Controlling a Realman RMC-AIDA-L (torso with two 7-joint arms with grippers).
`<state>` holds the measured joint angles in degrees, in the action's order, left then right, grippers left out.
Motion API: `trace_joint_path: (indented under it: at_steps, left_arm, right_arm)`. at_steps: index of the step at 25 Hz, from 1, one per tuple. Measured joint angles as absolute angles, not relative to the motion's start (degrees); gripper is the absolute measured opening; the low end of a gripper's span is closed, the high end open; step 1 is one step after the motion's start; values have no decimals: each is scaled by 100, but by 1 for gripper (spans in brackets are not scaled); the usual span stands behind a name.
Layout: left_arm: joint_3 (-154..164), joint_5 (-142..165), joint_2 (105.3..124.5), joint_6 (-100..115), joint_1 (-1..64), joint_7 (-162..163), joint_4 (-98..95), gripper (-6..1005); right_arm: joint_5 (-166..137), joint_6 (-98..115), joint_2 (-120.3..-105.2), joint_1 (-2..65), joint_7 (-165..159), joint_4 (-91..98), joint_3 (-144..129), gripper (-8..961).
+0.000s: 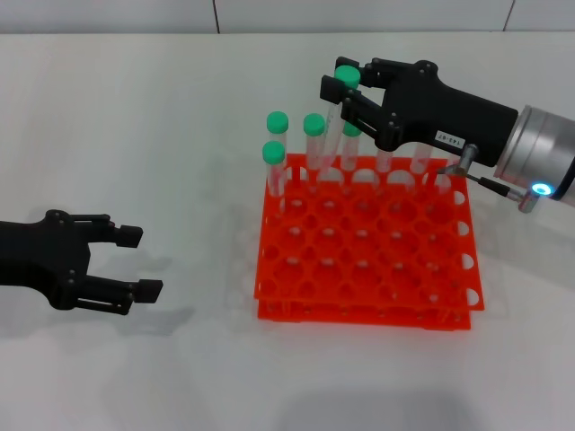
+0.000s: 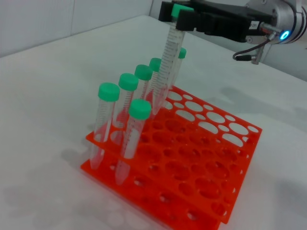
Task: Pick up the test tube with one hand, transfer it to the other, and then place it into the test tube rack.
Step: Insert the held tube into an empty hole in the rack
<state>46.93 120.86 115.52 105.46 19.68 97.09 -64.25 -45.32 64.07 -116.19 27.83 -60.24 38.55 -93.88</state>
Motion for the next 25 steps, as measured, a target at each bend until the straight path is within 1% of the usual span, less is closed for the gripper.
trace_joint_path:
  at_steps: [9, 25]
  left_arm:
    - [4697, 12085, 11562, 10541, 1969, 9648, -6301, 873]
    - [4714, 12084, 11611, 10564, 1968, 9644, -6290, 872]
  right_arm:
    - [-3773, 6050, -11619, 2813, -5490, 3800, -10082, 267]
    - [-3511, 5990, -11619, 2806, -5439, 3680, -10358, 267]
